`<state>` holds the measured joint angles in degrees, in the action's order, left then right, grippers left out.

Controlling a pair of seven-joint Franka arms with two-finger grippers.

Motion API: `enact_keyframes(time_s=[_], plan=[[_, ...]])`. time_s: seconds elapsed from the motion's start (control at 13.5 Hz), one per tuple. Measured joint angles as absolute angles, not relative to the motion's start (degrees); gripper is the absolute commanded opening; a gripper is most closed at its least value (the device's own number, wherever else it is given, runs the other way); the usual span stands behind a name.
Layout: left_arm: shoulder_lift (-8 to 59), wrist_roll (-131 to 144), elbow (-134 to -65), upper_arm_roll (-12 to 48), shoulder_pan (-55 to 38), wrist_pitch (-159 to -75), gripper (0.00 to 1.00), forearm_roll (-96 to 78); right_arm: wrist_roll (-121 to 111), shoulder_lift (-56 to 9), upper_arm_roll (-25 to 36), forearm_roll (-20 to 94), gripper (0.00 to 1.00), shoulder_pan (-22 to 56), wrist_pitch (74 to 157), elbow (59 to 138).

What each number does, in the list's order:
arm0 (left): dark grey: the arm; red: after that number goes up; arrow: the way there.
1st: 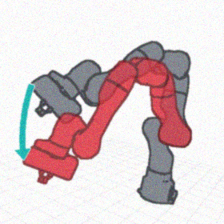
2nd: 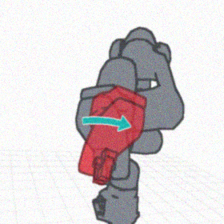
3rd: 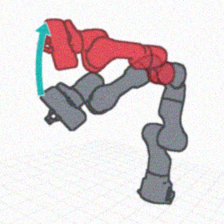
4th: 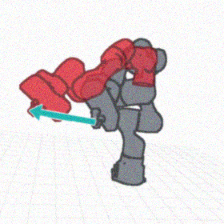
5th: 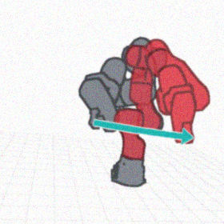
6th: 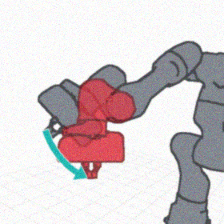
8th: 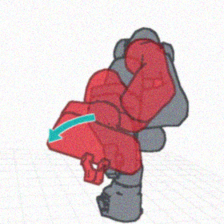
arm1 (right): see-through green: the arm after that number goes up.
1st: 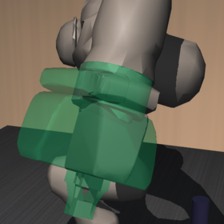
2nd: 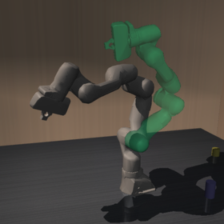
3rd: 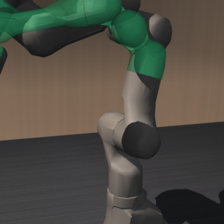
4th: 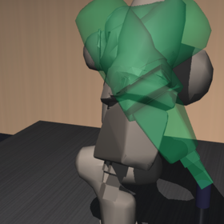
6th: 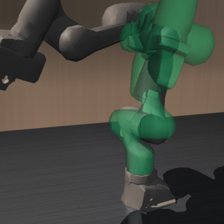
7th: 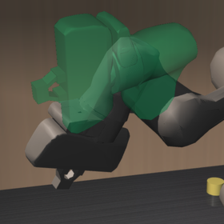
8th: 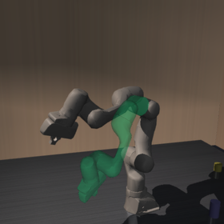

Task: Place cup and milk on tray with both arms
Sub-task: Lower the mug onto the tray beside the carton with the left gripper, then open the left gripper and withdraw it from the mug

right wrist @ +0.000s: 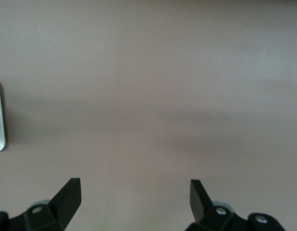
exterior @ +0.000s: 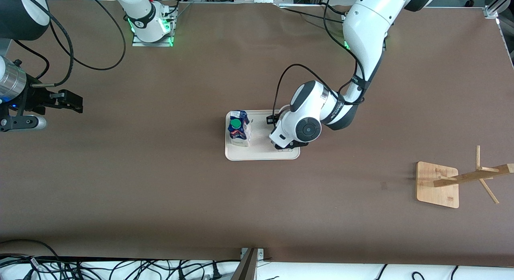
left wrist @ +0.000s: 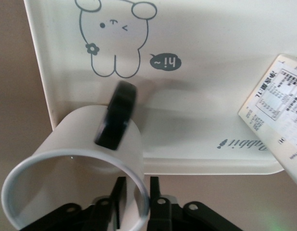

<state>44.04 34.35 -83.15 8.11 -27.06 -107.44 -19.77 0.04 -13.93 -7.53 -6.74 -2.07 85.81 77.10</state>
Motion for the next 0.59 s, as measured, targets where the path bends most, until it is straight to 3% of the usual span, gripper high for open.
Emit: enact_keyframes(time_s=[0.59], plan=[[41.9,34.4,-80.7,6.6,-26.8,-106.7,1.00,-19.6,2.0,-14.5,-7.5,-2.4,1.00,-3.4,85.9,77.1]])
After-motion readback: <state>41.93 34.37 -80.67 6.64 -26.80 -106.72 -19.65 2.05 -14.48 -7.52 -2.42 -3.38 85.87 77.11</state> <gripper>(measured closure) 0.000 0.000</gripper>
